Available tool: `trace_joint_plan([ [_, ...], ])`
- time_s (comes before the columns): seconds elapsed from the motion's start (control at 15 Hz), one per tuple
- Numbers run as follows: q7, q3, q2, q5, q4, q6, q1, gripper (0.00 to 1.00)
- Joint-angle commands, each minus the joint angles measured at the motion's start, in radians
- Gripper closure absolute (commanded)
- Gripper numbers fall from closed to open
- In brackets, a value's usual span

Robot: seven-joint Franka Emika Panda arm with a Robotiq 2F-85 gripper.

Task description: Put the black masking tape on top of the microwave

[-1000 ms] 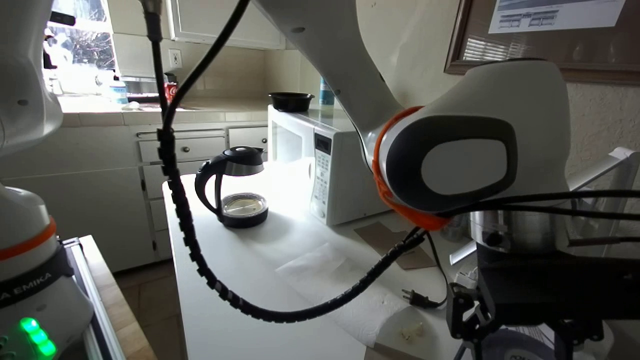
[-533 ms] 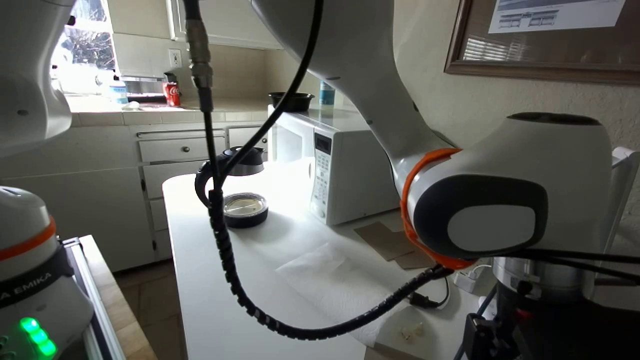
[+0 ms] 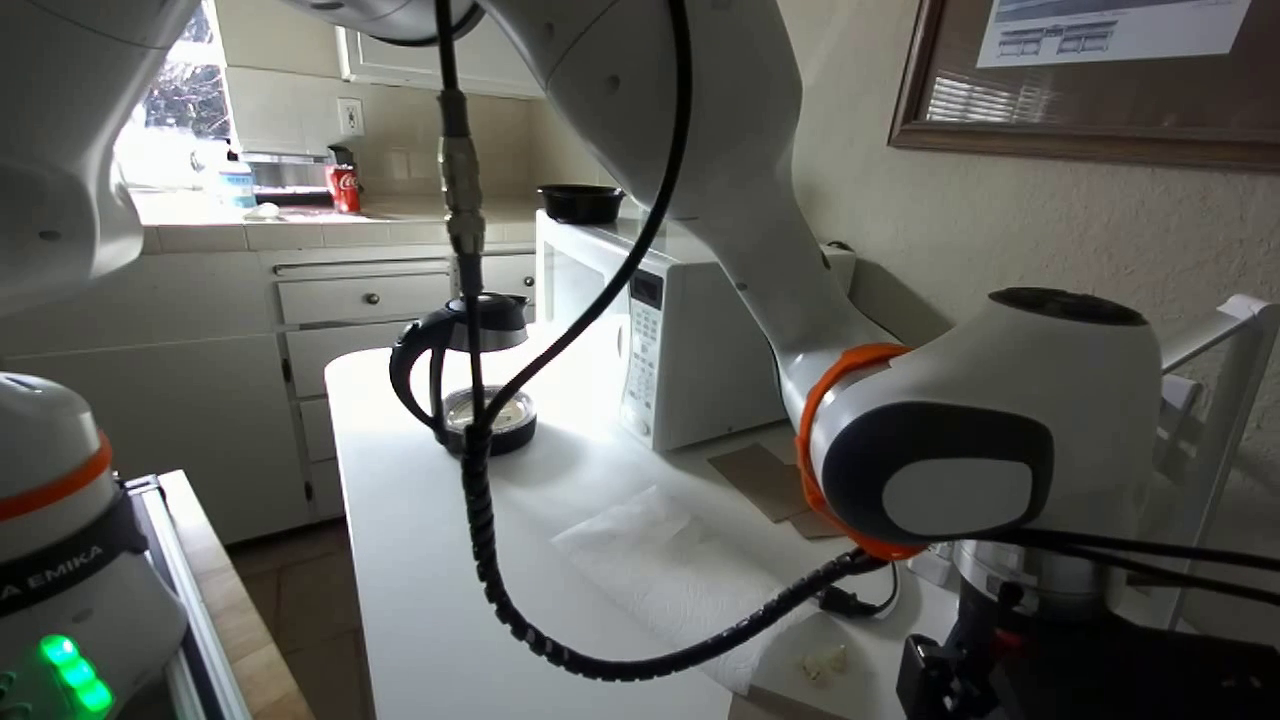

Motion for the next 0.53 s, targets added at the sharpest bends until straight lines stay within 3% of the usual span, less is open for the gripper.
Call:
trace_joint_plan([
  [0.0,-0.015,0.007,0.044,-0.009,0.046,-0.019,-0.007,0.07],
  [0.07,-0.019,0.012,0.051,-0.006,0.056,-0.027,-0.011,0.06],
  [0.13,-0.025,0.018,0.057,-0.002,0.068,-0.036,-0.016,0.13],
  [0.47,-0.067,0.051,0.081,0.012,0.134,-0.107,-0.039,0.11],
])
